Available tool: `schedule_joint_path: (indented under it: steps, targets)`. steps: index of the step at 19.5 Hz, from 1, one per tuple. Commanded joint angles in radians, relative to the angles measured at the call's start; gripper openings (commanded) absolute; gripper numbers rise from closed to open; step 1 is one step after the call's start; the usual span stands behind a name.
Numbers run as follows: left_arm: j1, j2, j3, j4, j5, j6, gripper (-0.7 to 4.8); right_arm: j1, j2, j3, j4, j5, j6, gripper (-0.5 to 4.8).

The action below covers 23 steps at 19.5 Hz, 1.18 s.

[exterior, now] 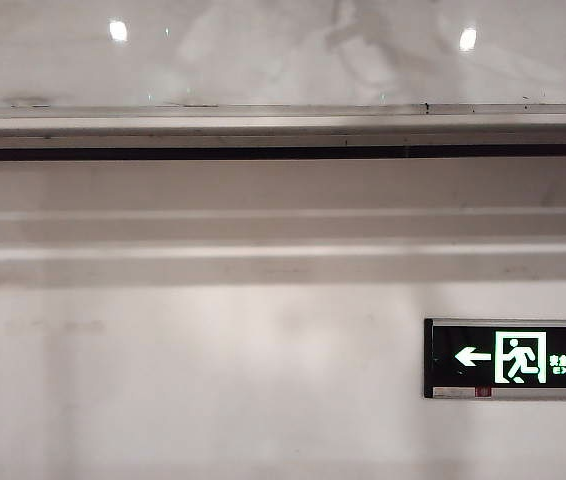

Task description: Take a marker from the whiteboard tray, write "Hi!" on the whiteboard, and then put the marker back vertically into the whiteboard tray.

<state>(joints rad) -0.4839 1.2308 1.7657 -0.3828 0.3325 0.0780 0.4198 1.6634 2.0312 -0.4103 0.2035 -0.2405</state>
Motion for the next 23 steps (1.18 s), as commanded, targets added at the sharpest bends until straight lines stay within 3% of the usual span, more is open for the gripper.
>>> schedule_joint_path:
  steps: [1, 18, 23]
  targets:
    - [-0.001, -0.003, 0.003, 0.018, 0.005, 0.0, -0.06, -0.001, 0.002, 0.003, 0.012, -0.005, 0.005, -0.01]
    - [-0.001, -0.003, 0.003, 0.018, 0.005, 0.0, -0.06, -0.001, 0.0, 0.004, 0.039, 0.037, 0.005, -0.01]
    - [-0.001, -0.003, 0.004, -0.014, 0.005, 0.001, -0.06, 0.012, -0.09, 0.005, -0.044, 0.019, 0.006, -0.01]
